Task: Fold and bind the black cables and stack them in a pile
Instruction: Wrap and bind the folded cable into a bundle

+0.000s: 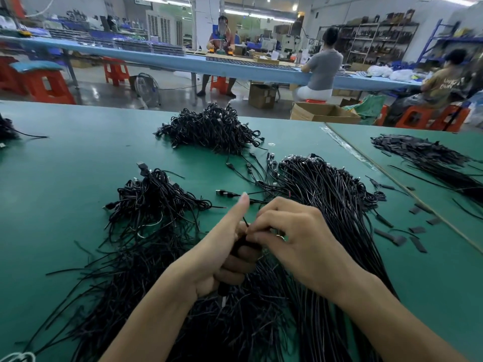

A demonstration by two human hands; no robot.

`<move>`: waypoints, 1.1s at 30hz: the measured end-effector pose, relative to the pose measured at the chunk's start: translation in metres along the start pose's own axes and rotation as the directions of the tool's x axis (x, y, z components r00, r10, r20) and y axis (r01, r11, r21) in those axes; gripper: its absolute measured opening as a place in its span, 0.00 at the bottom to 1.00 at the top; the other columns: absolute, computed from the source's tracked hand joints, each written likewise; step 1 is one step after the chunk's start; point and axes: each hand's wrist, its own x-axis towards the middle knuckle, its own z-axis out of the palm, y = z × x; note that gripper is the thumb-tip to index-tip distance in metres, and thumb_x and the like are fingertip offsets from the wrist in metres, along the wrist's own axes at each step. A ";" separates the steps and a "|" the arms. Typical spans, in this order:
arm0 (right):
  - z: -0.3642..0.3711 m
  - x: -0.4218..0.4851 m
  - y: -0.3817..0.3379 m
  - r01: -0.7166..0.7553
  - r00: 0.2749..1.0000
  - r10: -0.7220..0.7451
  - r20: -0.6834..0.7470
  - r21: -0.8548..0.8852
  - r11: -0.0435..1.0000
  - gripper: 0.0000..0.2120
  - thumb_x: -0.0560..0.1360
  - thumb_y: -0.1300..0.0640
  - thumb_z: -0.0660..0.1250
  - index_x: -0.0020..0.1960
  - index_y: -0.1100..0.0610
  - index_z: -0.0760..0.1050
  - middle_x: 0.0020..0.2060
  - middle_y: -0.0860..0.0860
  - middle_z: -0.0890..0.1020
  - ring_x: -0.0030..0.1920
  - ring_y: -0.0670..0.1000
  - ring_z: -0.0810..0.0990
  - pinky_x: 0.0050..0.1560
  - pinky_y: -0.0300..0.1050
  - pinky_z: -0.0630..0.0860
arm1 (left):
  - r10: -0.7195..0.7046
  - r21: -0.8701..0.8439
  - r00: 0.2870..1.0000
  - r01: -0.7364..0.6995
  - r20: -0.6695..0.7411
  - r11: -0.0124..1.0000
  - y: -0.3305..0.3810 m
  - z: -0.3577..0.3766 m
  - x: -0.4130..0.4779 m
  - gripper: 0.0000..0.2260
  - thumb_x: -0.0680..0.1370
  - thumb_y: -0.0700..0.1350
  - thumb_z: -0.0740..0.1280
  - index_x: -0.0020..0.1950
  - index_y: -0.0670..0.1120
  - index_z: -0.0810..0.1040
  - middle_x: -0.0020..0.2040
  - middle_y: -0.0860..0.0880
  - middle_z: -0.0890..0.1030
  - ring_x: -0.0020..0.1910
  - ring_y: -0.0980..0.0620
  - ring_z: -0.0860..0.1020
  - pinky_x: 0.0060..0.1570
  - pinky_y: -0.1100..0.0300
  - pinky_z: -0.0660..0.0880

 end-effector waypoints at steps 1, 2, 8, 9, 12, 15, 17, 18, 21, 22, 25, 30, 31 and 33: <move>-0.002 0.000 0.002 -0.047 0.999 0.048 -0.007 0.033 0.998 0.02 0.74 0.59 0.74 0.44 0.52 0.84 0.43 0.44 0.80 0.45 0.44 0.80 0.49 0.43 0.77 | 0.005 0.024 0.999 -0.006 0.046 1.000 0.001 -0.001 -0.001 0.28 0.69 0.78 0.59 0.31 0.53 0.65 0.29 0.54 0.59 0.22 0.58 0.53 0.18 0.71 0.52; -0.004 0.001 0.003 -0.082 0.997 0.082 0.002 0.060 0.995 0.03 0.73 0.59 0.75 0.43 0.51 0.84 0.42 0.43 0.81 0.45 0.44 0.80 0.48 0.40 0.76 | 0.016 0.079 0.997 -0.023 0.081 0.997 0.002 -0.002 -0.003 0.26 0.68 0.76 0.63 0.33 0.54 0.66 0.30 0.54 0.59 0.22 0.58 0.53 0.18 0.70 0.52; -0.009 0.002 0.001 -0.076 0.992 0.068 0.106 0.071 0.995 0.04 0.72 0.59 0.76 0.43 0.51 0.86 0.44 0.43 0.84 0.47 0.45 0.83 0.51 0.46 0.78 | 0.112 0.404 0.974 -0.185 0.199 0.896 0.002 -0.003 -0.007 0.07 0.69 0.43 0.76 0.38 0.49 0.78 0.28 0.52 0.63 0.22 0.55 0.60 0.21 0.63 0.57; -0.009 0.001 0.000 -0.041 0.992 0.035 0.122 0.048 0.998 0.04 0.72 0.59 0.75 0.44 0.51 0.86 0.44 0.43 0.84 0.46 0.45 0.83 0.50 0.48 0.79 | 0.108 0.439 0.979 -0.174 0.172 0.881 0.002 -0.003 -0.007 0.08 0.70 0.43 0.75 0.40 0.43 0.77 0.28 0.50 0.63 0.22 0.54 0.59 0.22 0.60 0.55; -0.012 -0.002 -0.004 0.088 0.984 -0.078 0.161 -0.057 0.994 0.04 0.74 0.57 0.72 0.46 0.53 0.86 0.44 0.46 0.84 0.45 0.47 0.83 0.47 0.50 0.79 | 0.111 0.514 0.983 -0.170 0.143 0.841 0.002 -0.002 -0.006 0.14 0.73 0.45 0.72 0.44 0.35 0.73 0.30 0.42 0.62 0.23 0.51 0.59 0.25 0.51 0.53; -0.015 -0.002 -0.009 0.170 0.972 -0.140 0.186 -0.155 0.973 0.04 0.75 0.58 0.71 0.46 0.53 0.85 0.43 0.47 0.83 0.45 0.50 0.81 0.44 0.52 0.80 | 0.123 0.527 0.985 -0.169 0.121 0.833 0.000 -0.002 -0.005 0.11 0.77 0.42 0.70 0.44 0.35 0.72 0.31 0.42 0.62 0.24 0.50 0.59 0.24 0.53 0.55; -0.015 -0.001 -0.013 0.208 0.960 -0.159 0.232 -0.203 0.957 0.04 0.75 0.61 0.71 0.46 0.54 0.83 0.42 0.48 0.82 0.46 0.52 0.78 0.44 0.52 0.79 | 0.134 0.545 0.988 -0.156 0.079 0.824 -0.001 0.001 -0.005 0.10 0.78 0.40 0.70 0.47 0.34 0.72 0.31 0.40 0.65 0.26 0.48 0.62 0.26 0.51 0.57; -0.014 -0.001 -0.014 0.221 0.952 -0.161 0.259 -0.222 0.950 0.05 0.75 0.62 0.71 0.47 0.54 0.82 0.42 0.49 0.82 0.46 0.52 0.77 0.45 0.52 0.78 | 0.138 0.550 0.988 -0.154 0.071 0.821 -0.002 0.002 -0.005 0.09 0.77 0.39 0.70 0.49 0.34 0.73 0.33 0.38 0.67 0.29 0.47 0.64 0.29 0.50 0.59; -0.012 0.001 -0.017 0.222 0.937 -0.130 0.324 -0.263 0.939 0.09 0.77 0.62 0.69 0.54 0.52 0.79 0.43 0.47 0.80 0.48 0.52 0.74 0.51 0.50 0.75 | 0.164 0.583 0.985 -0.168 0.060 0.795 -0.003 0.004 -0.003 0.08 0.78 0.34 0.68 0.39 0.39 0.72 0.27 0.52 0.72 0.24 0.58 0.67 0.28 0.66 0.64; -0.012 0.001 -0.017 0.226 0.934 -0.127 0.334 -0.274 0.935 0.10 0.77 0.62 0.68 0.56 0.51 0.78 0.43 0.46 0.79 0.48 0.51 0.73 0.52 0.49 0.74 | 0.176 0.602 0.982 -0.180 0.066 0.778 -0.002 0.006 -0.004 0.12 0.78 0.32 0.67 0.37 0.43 0.71 0.24 0.58 0.70 0.22 0.63 0.65 0.25 0.70 0.62; -0.012 0.001 -0.018 0.258 0.919 -0.129 0.371 -0.323 0.911 0.11 0.76 0.62 0.68 0.55 0.49 0.76 0.43 0.44 0.78 0.47 0.50 0.70 0.51 0.46 0.73 | 0.181 0.670 0.982 -0.171 0.056 0.722 0.001 0.009 -0.004 0.11 0.78 0.33 0.67 0.37 0.42 0.72 0.25 0.58 0.70 0.23 0.62 0.64 0.25 0.70 0.63; -0.009 -0.001 -0.017 0.255 0.906 -0.098 0.411 -0.349 0.902 0.17 0.72 0.66 0.66 0.54 0.47 0.70 0.43 0.44 0.76 0.42 0.49 0.70 0.39 0.52 0.77 | 0.168 0.743 0.985 -0.146 0.046 0.653 0.001 0.008 -0.003 0.08 0.78 0.36 0.66 0.39 0.40 0.73 0.29 0.53 0.70 0.29 0.55 0.65 0.29 0.62 0.65; -0.008 -0.002 -0.016 0.246 0.912 -0.097 0.398 -0.343 0.906 0.17 0.72 0.66 0.66 0.53 0.48 0.70 0.43 0.44 0.76 0.42 0.49 0.71 0.38 0.54 0.77 | 0.162 0.708 0.987 -0.130 0.022 0.694 0.000 0.007 -0.003 0.07 0.78 0.36 0.66 0.40 0.38 0.72 0.26 0.56 0.68 0.25 0.56 0.63 0.25 0.64 0.63; -0.007 -0.004 -0.012 0.224 0.936 -0.103 0.338 -0.345 0.912 0.15 0.72 0.67 0.66 0.51 0.49 0.70 0.42 0.45 0.76 0.41 0.50 0.72 0.36 0.55 0.76 | 0.157 0.594 0.987 -0.115 -0.019 0.796 -0.003 0.004 -0.002 0.07 0.78 0.35 0.65 0.44 0.32 0.71 0.24 0.55 0.65 0.21 0.56 0.60 0.22 0.66 0.59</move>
